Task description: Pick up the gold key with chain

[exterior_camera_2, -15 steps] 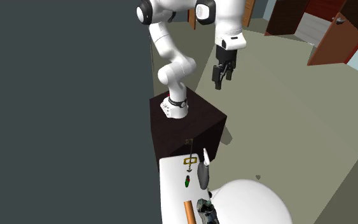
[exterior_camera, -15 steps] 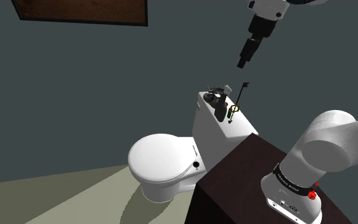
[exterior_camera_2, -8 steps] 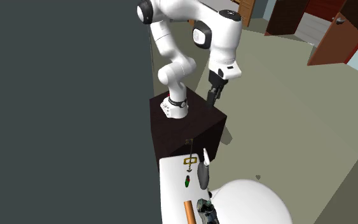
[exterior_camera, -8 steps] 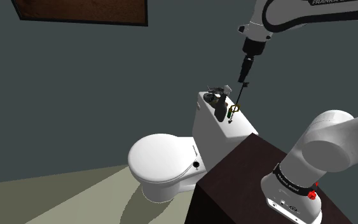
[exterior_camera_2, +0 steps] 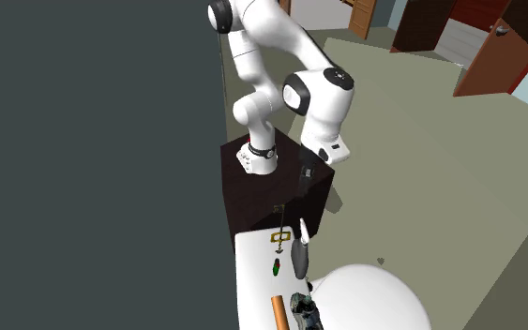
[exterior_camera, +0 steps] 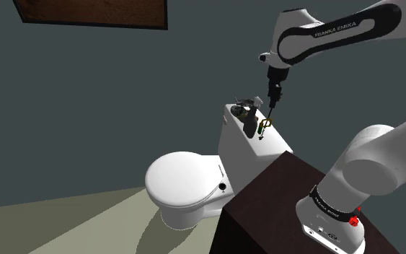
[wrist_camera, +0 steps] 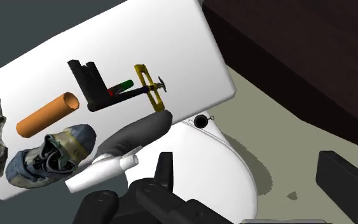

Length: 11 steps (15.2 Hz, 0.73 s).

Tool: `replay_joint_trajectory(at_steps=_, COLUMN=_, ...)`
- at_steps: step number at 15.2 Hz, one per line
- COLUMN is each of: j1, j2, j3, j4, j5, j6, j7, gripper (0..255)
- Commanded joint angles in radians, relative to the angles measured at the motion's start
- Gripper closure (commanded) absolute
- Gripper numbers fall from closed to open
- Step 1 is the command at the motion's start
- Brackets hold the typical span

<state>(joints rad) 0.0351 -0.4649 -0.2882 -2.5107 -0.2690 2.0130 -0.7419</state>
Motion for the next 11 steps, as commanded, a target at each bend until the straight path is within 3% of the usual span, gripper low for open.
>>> replay_joint_trajectory(at_steps=1, j1=-0.005, j2=0.060, j3=-0.033, j4=0.001, j5=-0.034, j6=0.044, j7=-0.071, gripper=0)
replay_joint_trajectory(at_steps=11, j1=-0.020, j2=0.402, j3=-0.128, j4=0.064, j5=-0.134, j6=0.268, j7=-0.324, gripper=0)
